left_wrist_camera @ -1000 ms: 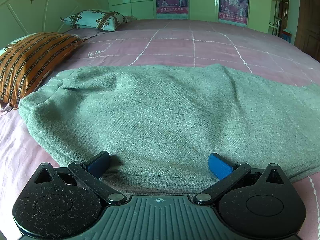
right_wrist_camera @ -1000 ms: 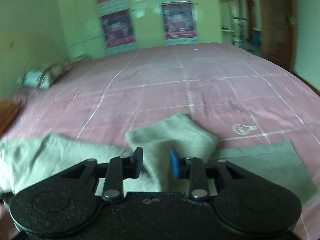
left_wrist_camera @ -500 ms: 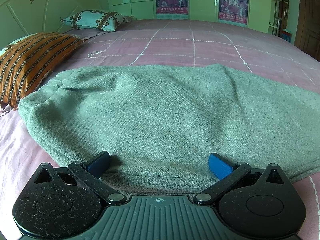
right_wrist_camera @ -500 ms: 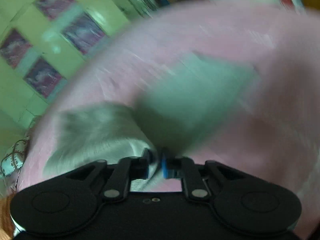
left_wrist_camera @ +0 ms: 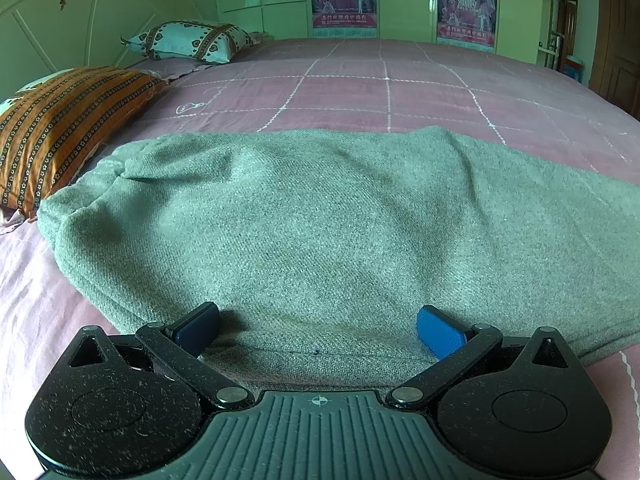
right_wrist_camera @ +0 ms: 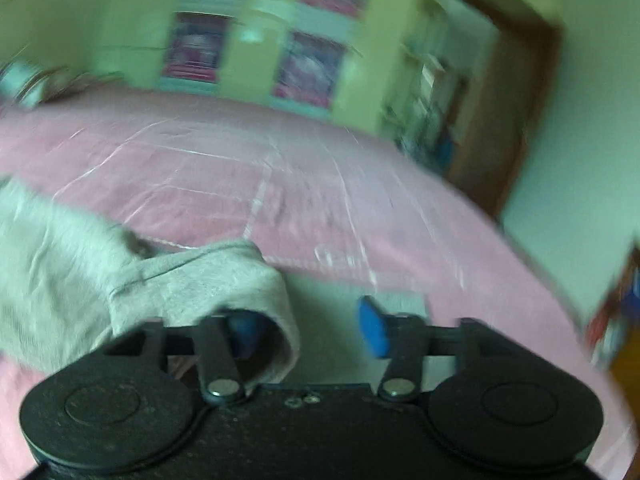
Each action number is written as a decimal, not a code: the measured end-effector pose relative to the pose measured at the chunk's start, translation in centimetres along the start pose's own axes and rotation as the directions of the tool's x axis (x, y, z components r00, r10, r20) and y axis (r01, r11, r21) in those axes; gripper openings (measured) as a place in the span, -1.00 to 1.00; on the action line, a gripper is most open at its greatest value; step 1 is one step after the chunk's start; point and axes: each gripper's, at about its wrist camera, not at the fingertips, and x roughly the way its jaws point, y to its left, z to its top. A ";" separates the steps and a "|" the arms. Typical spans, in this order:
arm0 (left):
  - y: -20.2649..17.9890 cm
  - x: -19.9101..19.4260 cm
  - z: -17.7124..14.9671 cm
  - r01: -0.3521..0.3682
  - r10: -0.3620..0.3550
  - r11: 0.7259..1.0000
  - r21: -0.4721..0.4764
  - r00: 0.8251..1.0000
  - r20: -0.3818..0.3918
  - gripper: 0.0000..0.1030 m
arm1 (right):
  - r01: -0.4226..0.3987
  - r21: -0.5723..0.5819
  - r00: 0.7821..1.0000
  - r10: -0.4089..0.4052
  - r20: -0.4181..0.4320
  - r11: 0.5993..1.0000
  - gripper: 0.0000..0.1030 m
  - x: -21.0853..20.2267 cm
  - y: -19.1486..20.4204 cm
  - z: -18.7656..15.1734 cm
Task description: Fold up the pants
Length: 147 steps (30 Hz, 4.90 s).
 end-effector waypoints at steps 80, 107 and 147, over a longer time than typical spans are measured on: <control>-0.5 0.0 0.6 -0.053 0.053 0.998 -0.023 0.999 -0.005 1.00 | -0.106 0.898 0.986 0.160 0.040 0.426 -1.00 4.2 -16.0 -2.5; -0.3 0.1 0.6 -0.049 0.049 0.999 -0.015 0.999 -0.013 1.00 | 0.026 0.937 0.973 0.208 -0.105 0.350 -1.00 5.6 -15.8 -8.3; 1.9 -5.3 -2.1 -0.047 0.050 0.984 -0.171 0.999 0.008 1.00 | -0.383 0.845 0.748 0.662 0.047 0.373 -1.00 1.9 5.1 -2.3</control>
